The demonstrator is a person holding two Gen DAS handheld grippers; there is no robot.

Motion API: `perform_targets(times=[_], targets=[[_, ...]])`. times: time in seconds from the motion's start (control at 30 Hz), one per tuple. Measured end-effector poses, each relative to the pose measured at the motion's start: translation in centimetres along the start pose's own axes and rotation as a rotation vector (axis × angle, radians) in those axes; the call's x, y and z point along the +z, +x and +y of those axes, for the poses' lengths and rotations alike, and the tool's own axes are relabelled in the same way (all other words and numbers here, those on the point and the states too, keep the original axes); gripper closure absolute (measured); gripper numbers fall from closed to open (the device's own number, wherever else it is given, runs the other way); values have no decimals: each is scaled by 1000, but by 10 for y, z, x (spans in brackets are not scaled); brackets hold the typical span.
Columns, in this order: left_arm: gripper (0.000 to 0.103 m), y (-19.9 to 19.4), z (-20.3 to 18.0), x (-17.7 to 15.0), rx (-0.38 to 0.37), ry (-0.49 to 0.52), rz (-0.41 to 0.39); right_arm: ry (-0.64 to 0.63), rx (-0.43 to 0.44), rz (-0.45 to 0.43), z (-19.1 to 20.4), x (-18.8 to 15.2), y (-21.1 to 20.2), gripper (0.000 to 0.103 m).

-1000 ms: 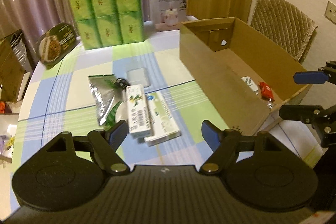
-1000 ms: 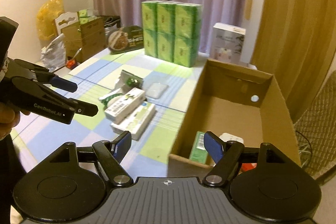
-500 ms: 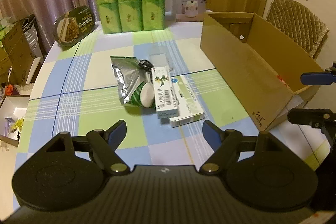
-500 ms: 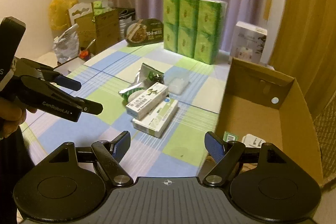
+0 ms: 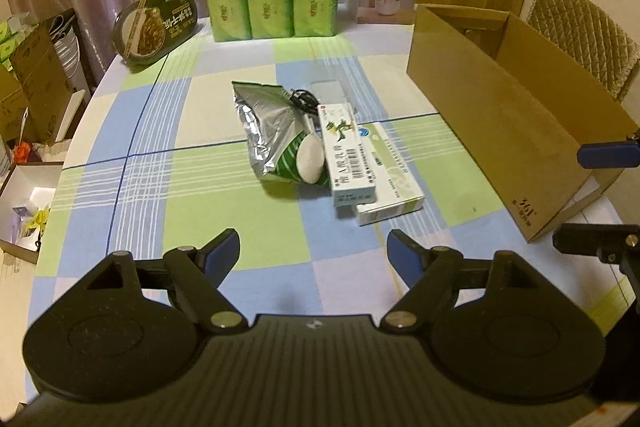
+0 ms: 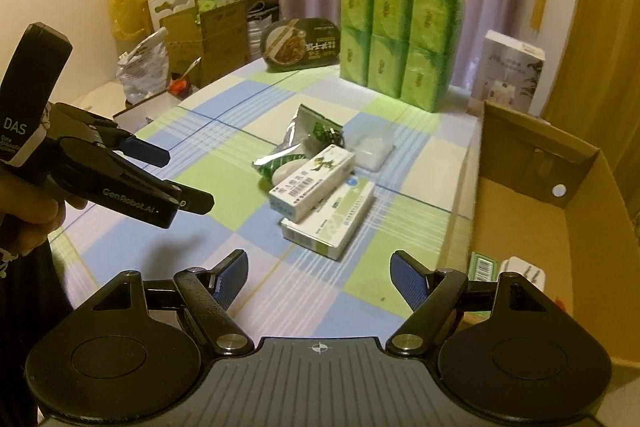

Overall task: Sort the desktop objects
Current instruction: 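Withdraw both open grippers from the box back over the medicine boxes, then grasp the small white medicine box with the left gripper while the right grasps the larger Mecobalamin box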

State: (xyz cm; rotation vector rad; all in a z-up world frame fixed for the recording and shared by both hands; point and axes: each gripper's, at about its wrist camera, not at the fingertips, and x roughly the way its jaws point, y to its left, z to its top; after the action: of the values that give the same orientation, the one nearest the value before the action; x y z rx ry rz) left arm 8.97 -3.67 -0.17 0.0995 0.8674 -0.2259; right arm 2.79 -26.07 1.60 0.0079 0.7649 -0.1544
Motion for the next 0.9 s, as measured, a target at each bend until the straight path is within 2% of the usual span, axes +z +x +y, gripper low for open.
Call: perform_targets(times=[0.67,0.9], targets=[[25,33,23,0,2,-14,41,11,24,56,5,6,51,27],[25,49,33,1,-3,-18,48,41,0,81,2,6,72,27]])
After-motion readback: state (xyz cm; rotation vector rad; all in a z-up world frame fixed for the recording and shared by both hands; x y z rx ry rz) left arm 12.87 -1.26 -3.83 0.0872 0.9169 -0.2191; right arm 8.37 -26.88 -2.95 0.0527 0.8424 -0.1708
